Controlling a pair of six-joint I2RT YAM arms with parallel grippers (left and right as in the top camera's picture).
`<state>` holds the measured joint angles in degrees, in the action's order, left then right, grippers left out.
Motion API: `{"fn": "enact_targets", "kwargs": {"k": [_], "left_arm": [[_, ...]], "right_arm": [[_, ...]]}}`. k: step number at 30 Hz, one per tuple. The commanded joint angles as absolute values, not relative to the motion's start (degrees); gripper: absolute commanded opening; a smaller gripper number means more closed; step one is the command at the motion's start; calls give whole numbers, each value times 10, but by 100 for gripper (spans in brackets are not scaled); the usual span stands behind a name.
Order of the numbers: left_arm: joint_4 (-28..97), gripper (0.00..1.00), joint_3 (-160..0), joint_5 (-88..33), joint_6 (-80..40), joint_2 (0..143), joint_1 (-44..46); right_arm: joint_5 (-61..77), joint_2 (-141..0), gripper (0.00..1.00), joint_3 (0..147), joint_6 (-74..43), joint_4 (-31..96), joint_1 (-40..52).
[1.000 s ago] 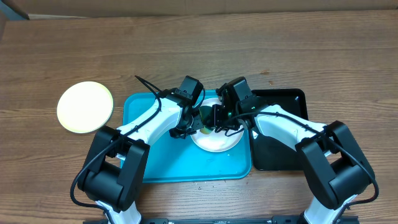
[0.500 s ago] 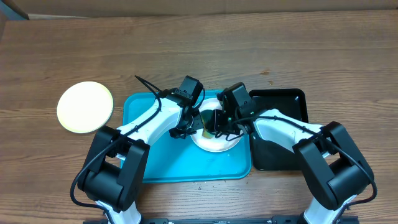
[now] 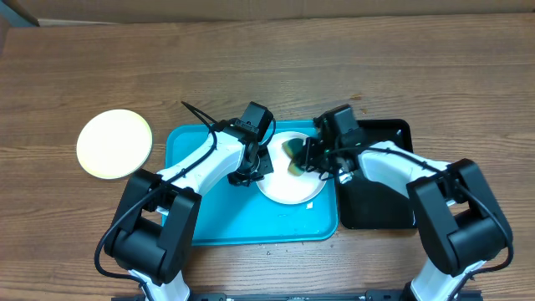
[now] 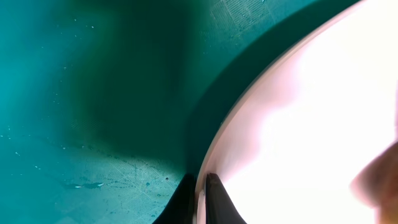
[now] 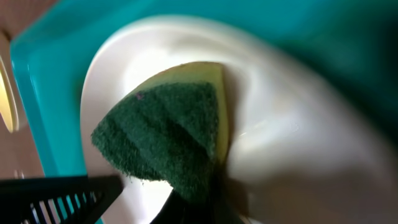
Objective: Clean dirty plates on tray and stack at the side
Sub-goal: 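Return the sponge to the black tray with the right gripper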
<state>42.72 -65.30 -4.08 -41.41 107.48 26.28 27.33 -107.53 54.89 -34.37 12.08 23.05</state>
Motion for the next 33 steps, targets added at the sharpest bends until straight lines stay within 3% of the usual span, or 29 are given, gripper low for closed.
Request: {"fn": "enact_targets", "kwargs": {"k": [1,7,14,19,26,33], "left_arm": [[446,4,-616,6,-403,1125,266],[446,4,-616,6,-403,1125,266],[447,4,-616,6,-403,1125,266],[447,4,-616,6,-403,1125,266],[443,4,-616,4,-403,1125,266],[439,4,-616,0,-403,1125,266]], "right_arm": [[332,-1070,4,561,-311,112,200],[498,-1042,4,586,-298,112,167],[497,-956,4,586,-266,165,154],[352,-895,4,586,-239,275,132],[12,-891,4,577,-223,431,114],[-25,-892,6,540,-177,415,116]]}}
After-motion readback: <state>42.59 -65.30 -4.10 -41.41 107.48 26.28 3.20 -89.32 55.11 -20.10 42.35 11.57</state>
